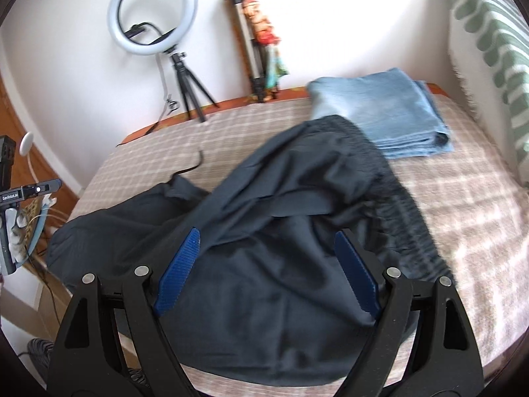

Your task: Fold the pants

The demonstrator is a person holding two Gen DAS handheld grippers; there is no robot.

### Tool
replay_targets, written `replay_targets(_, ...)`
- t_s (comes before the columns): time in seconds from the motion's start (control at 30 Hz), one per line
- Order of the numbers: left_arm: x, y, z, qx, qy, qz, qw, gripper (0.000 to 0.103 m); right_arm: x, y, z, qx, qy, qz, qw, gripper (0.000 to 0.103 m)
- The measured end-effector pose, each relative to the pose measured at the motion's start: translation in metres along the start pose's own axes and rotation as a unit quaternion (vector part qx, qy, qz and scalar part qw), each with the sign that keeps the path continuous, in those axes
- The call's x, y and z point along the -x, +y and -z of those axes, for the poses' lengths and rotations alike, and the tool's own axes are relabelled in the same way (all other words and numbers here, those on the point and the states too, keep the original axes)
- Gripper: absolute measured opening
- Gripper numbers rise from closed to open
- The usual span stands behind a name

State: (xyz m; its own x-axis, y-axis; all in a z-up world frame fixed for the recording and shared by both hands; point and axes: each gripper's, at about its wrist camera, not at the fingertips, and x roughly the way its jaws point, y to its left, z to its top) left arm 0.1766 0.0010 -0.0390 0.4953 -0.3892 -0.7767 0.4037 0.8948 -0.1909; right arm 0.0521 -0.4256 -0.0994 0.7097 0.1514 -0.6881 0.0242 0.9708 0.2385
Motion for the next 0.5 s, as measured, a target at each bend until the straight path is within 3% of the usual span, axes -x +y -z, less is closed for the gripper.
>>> replay_targets(0.37, -0.114, -0.139, -0.045, -0.045, 0.049, 0.115, 0.9911, 0.060, 0.012, -0.065, 0.017, -0.038, -0.006, 0.029, 0.999, 0.086)
replay_targets(0.5, -0.153, -0.171, -0.061, -0.041, 0.070, 0.129, 0.9883, 0.060, 0.015, -0.080, 0.019, -0.055, -0.011, 0.025, 0.998, 0.086)
